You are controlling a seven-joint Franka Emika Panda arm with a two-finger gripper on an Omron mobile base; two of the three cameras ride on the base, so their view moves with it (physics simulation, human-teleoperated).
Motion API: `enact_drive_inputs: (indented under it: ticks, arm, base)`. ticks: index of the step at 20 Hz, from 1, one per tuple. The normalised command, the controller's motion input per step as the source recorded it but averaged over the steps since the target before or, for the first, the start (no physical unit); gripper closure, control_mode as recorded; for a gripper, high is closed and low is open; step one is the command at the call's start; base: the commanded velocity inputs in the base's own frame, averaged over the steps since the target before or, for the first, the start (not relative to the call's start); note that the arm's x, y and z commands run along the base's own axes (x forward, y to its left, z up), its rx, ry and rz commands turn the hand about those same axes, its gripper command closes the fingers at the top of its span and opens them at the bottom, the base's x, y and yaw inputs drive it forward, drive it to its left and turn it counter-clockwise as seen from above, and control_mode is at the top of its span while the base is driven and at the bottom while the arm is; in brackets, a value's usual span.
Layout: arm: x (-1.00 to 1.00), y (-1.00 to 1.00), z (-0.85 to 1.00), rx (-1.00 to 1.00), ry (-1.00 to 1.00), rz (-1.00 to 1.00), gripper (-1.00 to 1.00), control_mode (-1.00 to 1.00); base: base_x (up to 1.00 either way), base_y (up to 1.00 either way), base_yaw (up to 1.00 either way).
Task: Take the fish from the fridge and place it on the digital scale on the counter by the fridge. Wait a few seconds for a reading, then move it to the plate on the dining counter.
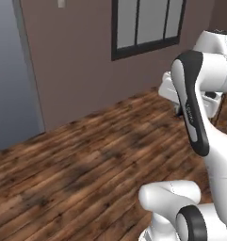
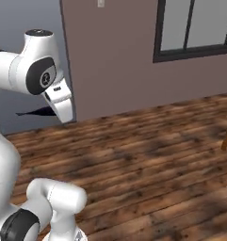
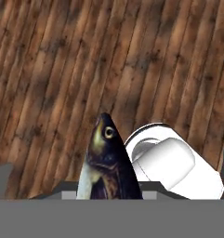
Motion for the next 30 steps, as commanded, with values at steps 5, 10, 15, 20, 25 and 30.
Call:
enact_drive_inputs:
  ticks: [5, 10, 15, 20, 25, 30]
  arm:
    - [0.00, 0.00, 0.00, 0.00, 0.00, 0.00, 1.00, 1.00]
    - [0.00, 0.00, 0.00, 0.00, 0.00, 0.00, 1.00, 1.00]
    - [0.00, 0.00, 0.00, 0.00, 0.00, 0.00, 1.00, 1.00]
    - [0.00, 0.00, 0.00, 0.00, 0.00, 0.00, 1.00, 1.00]
    - [0.00, 0.00, 0.00, 0.00, 0.00, 0.00, 1.00, 1.00]
    - [0.00, 0.00, 0.00, 0.00, 0.00, 0.00, 1.00, 1.00]
  base:
    - [-0.38, -0.22, -0.70]
    - [0.01, -0.10, -0.64]
    - [0.32, -0.01, -0.57]
    - [0.72, 0.00, -0.48]
    - [0.99, 0.00, -0.37]
    - [1.00, 0.00, -0.31]
